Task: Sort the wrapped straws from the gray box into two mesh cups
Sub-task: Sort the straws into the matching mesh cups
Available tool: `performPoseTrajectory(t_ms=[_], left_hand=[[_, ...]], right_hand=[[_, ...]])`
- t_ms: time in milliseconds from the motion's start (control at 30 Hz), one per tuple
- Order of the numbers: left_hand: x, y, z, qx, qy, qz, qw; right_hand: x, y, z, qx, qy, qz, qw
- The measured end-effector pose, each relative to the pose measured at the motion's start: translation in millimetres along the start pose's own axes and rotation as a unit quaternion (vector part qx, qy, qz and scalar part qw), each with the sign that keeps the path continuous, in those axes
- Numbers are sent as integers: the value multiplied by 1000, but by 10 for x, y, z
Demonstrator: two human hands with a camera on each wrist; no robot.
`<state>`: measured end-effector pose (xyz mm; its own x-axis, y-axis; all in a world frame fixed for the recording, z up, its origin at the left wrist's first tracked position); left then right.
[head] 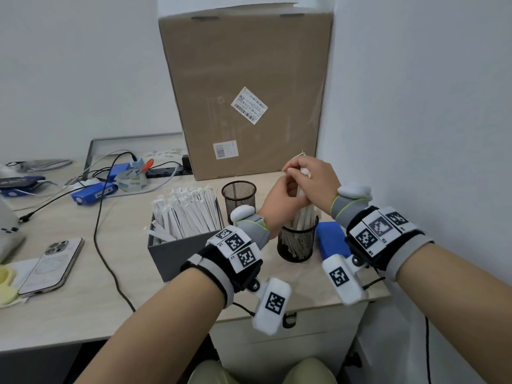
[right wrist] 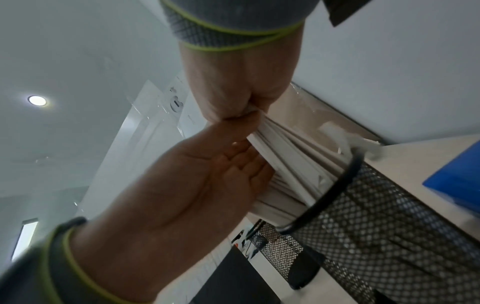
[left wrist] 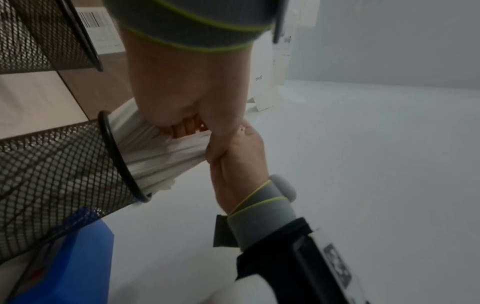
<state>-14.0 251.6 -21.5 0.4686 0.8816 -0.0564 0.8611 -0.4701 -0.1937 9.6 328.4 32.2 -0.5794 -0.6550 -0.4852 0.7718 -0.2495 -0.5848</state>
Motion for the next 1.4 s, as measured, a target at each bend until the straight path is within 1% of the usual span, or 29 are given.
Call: performPoseTrajectory(t_ms=[100,200,267,333,367,433,500,567,600,667,733,800,867,967,1033,1100,1133,1267,1333,1400], left_hand=[[-91,29,43,-16,33,-2,999],[-229,49,15,-28,50,-50,997],[-349,60,-16,-17,31,-99,994],[-431,74,-20,2,-6,-110,994],[-443,83,11,-3,-26,-100,995],[-419,99,123,-41,-54,-57,996],[-388,125,237,-85,-83,-22,993],[-350,164,307,-116,-104,4,988],[-330,180,347,-129,-112,13,985],[-284,194,421,-148,-125,23,981],[-232,183,463,-155,-124,20,980],[-199,143,467,-149,-121,9,981],[-162,92,450,-130,-127,-1,983],[-128,30,418,-100,-138,-28,985],[-123,-2,401,-92,-136,-51,985],[-135,-26,396,-92,-134,-75,984],[-138,-30,392,-94,-135,-84,983],[-160,-41,389,-104,-146,-108,978],[-166,-53,398,-104,-154,-112,976],[-168,-63,429,-104,-153,-111,977]], right_hand=[[46,50,-58,-1,-1,-3,1000],[88,89,-105,-11,17,10,1000],[110,108,-160,-9,33,25,999],[132,123,-211,3,39,38,999],[147,135,-231,12,37,45,998],[174,155,-256,39,28,65,997],[210,166,-290,65,21,101,993],[224,162,-290,80,0,146,986],[203,159,-277,85,-18,157,984],[96,152,-267,118,-68,143,980],[-55,171,-319,179,-121,100,971],[-164,233,-422,248,-162,68,953],[-179,316,-522,291,-171,80,938],[-71,392,-617,325,-163,116,924],[-24,409,-674,348,-144,112,920],[-4,396,-757,359,-112,105,921],[3,402,-790,358,-98,115,922],[50,462,-851,337,-70,182,921],[17,473,-858,323,-56,174,929],[-31,467,-887,316,-54,142,937]])
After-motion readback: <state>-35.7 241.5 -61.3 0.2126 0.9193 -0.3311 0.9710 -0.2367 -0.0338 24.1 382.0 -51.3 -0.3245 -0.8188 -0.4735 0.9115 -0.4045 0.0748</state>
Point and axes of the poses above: each hand's wrist, its own y-axis away from the middle knuckle, its own x-axis out of the palm, z = x × y, the point moved 6 cm from there along -y, towards the middle knuckle, and after that the axes turned 4 degrees about -z, right-handed, at the moved point
